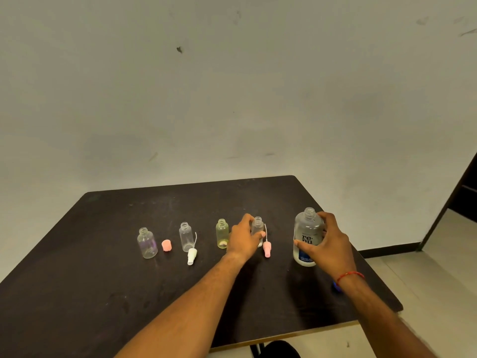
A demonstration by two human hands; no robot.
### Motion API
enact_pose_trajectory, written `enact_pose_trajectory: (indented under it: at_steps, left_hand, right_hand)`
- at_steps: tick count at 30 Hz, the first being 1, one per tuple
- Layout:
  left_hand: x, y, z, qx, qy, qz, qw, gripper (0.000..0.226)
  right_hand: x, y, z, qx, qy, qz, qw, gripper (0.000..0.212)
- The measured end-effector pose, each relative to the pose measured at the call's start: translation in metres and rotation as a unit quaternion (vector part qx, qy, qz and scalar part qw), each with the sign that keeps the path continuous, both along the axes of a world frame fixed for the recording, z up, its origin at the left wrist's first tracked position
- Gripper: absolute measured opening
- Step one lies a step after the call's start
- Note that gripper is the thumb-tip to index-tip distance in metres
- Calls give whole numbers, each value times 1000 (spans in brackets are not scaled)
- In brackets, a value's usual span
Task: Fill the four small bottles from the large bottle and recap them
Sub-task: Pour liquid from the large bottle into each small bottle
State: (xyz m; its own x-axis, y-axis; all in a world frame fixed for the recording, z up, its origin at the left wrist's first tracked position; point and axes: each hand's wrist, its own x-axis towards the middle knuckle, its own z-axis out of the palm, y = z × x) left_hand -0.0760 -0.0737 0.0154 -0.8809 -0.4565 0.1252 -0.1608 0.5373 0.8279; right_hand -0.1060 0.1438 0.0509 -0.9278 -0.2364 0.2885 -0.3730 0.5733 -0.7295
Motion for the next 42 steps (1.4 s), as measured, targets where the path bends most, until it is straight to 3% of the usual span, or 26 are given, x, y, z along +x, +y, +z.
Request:
enact_pose_trajectory:
  at_steps: [12,18,20,23,27,30,32,37,39,42]
  left_hand:
    - [-8,1,-3,-2,-20,6,1000,30]
    - [-1,3,-1,6,-6,24,1000,70]
    - [10,5,9,-12,22,39,999,72]
    - [35,8,20,-47,98,76,991,56]
    - [68,1,13,-56,226,130,964,10]
    - [82,-12,5,-23,266,181,946,5]
    - [81,-20,-1,-4,250,204,947,9]
    - [67,-35,-13,34,119,188,974,59]
    - [61,-39,-16,20,79,167,983,59]
    - [53,-43,-16,1,47,146,988,32]
  right_hand:
    - [3,1,-11,-13,-15,-13,1000,84]
    - [8,-1,-11,-3,-14,-11,1000,85]
    - [10,-2,-10,1,-12,-10,1000,85]
    - [13,-4,-10,1,-9,-6,1000,84]
    - [18,-8,-10,3,-1,2,1000,84]
    - [23,-12,-9,6,10,11,1000,84]
    - [25,-15,-7,5,14,15,1000,84]
    - [31,-24,-4,2,26,29,999,84]
    - [34,-26,-3,1,28,35,999,84]
    - [36,-28,-2,3,35,42,998,84]
